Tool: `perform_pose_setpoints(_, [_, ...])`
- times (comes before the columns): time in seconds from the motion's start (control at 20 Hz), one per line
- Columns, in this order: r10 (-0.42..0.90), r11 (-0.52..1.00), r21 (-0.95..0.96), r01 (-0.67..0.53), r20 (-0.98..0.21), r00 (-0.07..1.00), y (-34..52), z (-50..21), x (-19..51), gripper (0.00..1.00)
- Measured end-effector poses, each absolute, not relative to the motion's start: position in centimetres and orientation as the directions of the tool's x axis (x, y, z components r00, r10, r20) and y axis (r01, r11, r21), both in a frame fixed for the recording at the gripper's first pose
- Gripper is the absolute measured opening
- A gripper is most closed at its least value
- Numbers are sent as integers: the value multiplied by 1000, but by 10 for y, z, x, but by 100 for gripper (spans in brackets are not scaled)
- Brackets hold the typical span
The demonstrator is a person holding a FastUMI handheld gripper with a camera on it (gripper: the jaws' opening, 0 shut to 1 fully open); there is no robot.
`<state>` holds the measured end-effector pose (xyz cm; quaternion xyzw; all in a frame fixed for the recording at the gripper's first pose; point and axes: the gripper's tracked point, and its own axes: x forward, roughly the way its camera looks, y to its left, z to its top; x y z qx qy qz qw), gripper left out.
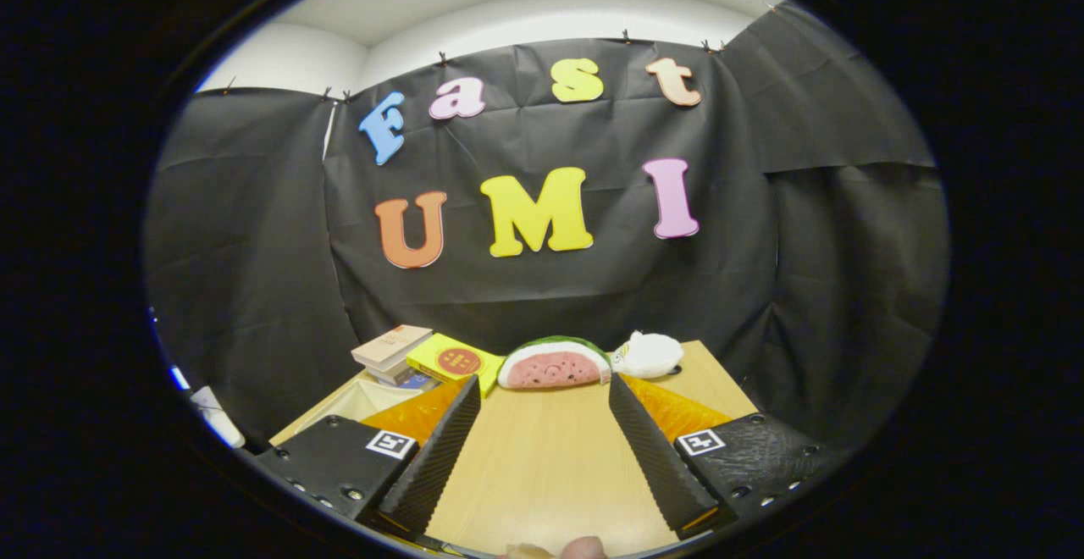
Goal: Open the storage box then place both shoes into the box .Put the left shoe in first, then the right shoe, with the right side of both shoes facing outward in a uniform manner.
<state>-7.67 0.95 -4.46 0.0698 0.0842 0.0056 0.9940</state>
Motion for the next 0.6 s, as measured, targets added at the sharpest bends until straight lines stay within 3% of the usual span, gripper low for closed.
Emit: perform_pose_setpoints(0.6, [78,990,134,-55,-177,981,40,-44,-60,96])
